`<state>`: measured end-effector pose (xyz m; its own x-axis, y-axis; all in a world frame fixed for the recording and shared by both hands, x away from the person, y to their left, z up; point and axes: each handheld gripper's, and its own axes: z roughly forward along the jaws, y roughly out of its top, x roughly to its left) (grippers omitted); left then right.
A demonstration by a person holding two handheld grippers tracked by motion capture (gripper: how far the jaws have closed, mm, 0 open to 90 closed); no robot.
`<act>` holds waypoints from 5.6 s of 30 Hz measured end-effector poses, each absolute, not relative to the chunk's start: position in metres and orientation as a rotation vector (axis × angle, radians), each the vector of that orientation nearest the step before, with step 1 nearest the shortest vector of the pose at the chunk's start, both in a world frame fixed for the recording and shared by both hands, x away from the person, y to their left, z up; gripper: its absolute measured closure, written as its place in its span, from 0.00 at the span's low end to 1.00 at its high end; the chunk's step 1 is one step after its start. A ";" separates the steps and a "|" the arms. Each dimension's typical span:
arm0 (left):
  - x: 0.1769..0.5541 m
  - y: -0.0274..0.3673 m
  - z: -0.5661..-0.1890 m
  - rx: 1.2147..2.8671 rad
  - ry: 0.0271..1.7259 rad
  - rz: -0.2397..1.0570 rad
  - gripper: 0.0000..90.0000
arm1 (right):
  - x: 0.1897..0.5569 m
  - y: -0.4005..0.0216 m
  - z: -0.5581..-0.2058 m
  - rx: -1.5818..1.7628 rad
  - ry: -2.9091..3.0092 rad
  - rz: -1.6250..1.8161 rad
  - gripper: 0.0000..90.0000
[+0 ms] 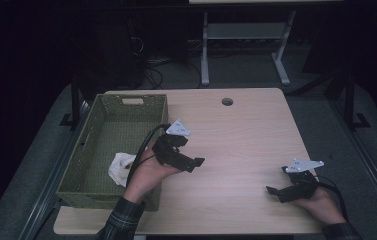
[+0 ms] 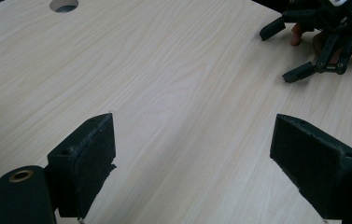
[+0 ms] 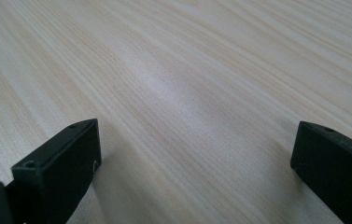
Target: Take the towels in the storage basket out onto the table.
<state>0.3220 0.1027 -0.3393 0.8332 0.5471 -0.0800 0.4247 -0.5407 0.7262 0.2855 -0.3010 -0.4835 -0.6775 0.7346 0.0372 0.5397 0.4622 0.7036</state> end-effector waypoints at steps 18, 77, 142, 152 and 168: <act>0.324 0.143 -0.329 2.204 0.751 0.243 0.15 | 0.286 -0.301 -0.483 1.091 2.445 1.027 0.01; 0.341 0.260 -0.385 2.248 1.041 0.387 0.15 | 0.286 -0.301 -0.483 1.087 2.448 1.027 0.01; 0.350 0.263 -0.412 2.398 1.170 0.131 0.80 | 0.286 -0.301 -0.483 1.087 2.448 1.027 0.01; 0.346 0.277 -0.393 2.172 1.127 0.196 0.80 | 0.286 -0.301 -0.483 1.087 2.449 1.027 0.01; 0.337 0.290 -0.361 1.967 1.039 0.264 0.80 | 0.286 -0.301 -0.483 1.085 2.451 1.027 0.01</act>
